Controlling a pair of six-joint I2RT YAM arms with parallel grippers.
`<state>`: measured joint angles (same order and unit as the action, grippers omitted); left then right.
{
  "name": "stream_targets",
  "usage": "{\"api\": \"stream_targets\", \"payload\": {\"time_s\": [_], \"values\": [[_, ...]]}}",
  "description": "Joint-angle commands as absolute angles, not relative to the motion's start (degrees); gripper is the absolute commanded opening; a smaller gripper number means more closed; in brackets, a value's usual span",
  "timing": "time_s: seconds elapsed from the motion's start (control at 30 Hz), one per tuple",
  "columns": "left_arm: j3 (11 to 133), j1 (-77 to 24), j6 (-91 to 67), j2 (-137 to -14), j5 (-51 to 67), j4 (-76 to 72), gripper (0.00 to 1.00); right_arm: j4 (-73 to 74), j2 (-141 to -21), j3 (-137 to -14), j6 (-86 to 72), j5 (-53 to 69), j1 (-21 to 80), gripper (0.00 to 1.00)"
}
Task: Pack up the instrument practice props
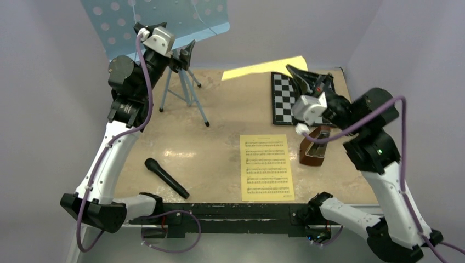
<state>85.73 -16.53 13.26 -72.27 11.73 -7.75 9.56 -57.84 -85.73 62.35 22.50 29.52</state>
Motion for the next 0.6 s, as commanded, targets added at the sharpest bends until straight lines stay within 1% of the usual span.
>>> {"api": "stream_targets", "payload": {"time_s": [0.0,0.13,0.33,0.47,0.57], "values": [[81.9,-16.3,14.1,-66.9,14.2,-9.6,0.95,37.5,-50.4,-84.4,51.9,24.2,30.5,0.0],[80.7,-16.3,14.6,-64.0,14.9,-7.5,0.94,46.1,-46.8,-84.2,46.1,25.6,30.5,0.0],[76.9,-16.2,16.5,-59.6,15.1,-6.9,0.94,59.5,-46.3,-88.4,40.4,30.0,30.5,0.0],[76.2,-16.3,15.7,-57.6,15.1,-5.9,0.94,63.3,-45.0,-87.0,38.8,32.1,30.5,0.0],[77.2,-16.3,14.7,-56.2,15.5,-3.9,0.94,63.2,-44.5,-85.5,36.3,31.8,30.5,0.0]]}}
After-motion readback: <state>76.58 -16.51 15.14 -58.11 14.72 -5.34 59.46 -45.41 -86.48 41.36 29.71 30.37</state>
